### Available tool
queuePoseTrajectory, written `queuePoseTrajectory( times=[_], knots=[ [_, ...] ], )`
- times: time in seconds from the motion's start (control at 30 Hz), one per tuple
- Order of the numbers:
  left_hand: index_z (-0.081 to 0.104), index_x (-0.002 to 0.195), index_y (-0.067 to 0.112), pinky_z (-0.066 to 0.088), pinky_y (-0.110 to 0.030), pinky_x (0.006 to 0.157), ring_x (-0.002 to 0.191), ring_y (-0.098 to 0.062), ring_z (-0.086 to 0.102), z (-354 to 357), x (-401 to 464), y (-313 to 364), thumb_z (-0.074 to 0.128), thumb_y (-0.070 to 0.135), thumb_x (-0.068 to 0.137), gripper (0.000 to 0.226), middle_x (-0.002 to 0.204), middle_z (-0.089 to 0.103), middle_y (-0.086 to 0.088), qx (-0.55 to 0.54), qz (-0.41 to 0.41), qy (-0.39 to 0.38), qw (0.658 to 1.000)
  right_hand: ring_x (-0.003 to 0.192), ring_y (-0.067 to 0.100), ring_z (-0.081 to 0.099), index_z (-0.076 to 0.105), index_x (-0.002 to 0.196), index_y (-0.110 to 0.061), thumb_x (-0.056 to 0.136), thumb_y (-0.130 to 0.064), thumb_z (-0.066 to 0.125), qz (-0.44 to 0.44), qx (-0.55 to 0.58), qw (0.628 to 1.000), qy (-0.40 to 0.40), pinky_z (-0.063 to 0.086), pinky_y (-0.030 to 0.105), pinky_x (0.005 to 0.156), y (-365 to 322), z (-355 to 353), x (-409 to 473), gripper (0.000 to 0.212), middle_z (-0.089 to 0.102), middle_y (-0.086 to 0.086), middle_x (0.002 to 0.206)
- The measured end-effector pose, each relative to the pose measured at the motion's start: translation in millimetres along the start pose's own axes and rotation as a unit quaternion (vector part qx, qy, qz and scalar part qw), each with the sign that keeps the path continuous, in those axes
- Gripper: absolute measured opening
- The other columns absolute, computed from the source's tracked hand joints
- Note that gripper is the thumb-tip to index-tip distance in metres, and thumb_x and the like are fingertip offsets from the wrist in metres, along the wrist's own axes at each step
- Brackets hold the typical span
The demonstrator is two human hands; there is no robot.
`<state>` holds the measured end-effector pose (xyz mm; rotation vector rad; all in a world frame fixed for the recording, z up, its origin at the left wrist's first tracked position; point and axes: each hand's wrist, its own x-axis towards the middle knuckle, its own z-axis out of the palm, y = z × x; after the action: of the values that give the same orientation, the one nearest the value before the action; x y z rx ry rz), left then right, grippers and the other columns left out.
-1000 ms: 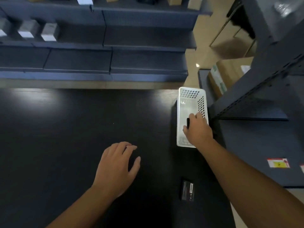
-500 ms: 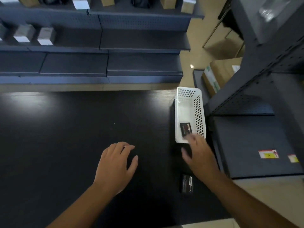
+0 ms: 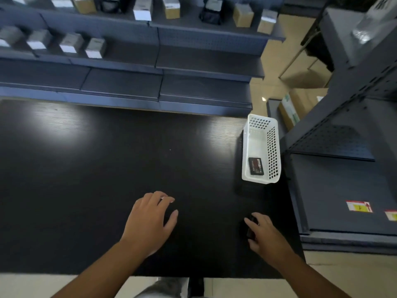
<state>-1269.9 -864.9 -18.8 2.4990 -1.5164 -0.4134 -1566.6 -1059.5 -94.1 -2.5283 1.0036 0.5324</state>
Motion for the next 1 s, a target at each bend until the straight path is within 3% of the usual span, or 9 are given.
queuePoseTrajectory(
  times=[0.13, 0.4, 0.67, 1.0],
  knots=[
    [0.063, 0.132, 0.032, 0.047, -0.035, 0.105, 0.123, -0.013, 0.057, -23, -22, -9, 0.05, 0.054, 0.096, 0.044, 0.131, 0.063, 0.009, 0.018, -0.007, 0.014, 1.0, 0.139, 0.021, 0.038, 0.051, 0.147, -0.019, 0.087, -0.035, 0.073, -0.077, 0.0, 0.995, 0.059, 0.05, 0.034, 0.103, -49, -59, 7, 0.066, 0.038, 0.003, 0.15],
    [0.053, 0.141, 0.036, 0.04, -0.036, 0.113, 0.13, -0.01, 0.051, -86, -83, -53, 0.045, 0.06, 0.096, 0.051, 0.139, 0.057, 0.012, 0.022, -0.081, 0.095, 0.992, 0.128, 0.016, 0.042, 0.05, 0.141, -0.022, 0.091, -0.042, 0.069, -0.244, -0.086, 0.961, 0.1, 0.054, 0.032, 0.099, -206, -165, 2, 0.057, 0.041, 0.0, 0.139],
    [0.059, 0.136, 0.032, 0.044, -0.038, 0.108, 0.124, -0.013, 0.057, -129, -157, -151, 0.047, 0.058, 0.096, 0.049, 0.131, 0.063, 0.009, 0.012, -0.192, 0.185, 0.964, 0.126, 0.015, 0.042, 0.05, 0.141, -0.022, 0.092, -0.041, 0.065, -0.339, -0.145, 0.924, 0.098, 0.055, 0.03, 0.094, -356, -164, 2, 0.054, 0.041, -0.001, 0.137],
    [0.065, 0.13, 0.026, 0.049, -0.04, 0.101, 0.113, -0.019, 0.061, -171, -261, -344, 0.039, 0.059, 0.092, 0.057, 0.12, 0.066, 0.006, -0.008, -0.282, 0.243, 0.928, 0.122, 0.011, 0.043, 0.056, 0.137, -0.023, 0.087, -0.039, 0.07, -0.402, -0.175, 0.893, 0.099, 0.057, 0.028, 0.087, -588, -126, 34, 0.055, 0.044, -0.005, 0.13]
  ],
)
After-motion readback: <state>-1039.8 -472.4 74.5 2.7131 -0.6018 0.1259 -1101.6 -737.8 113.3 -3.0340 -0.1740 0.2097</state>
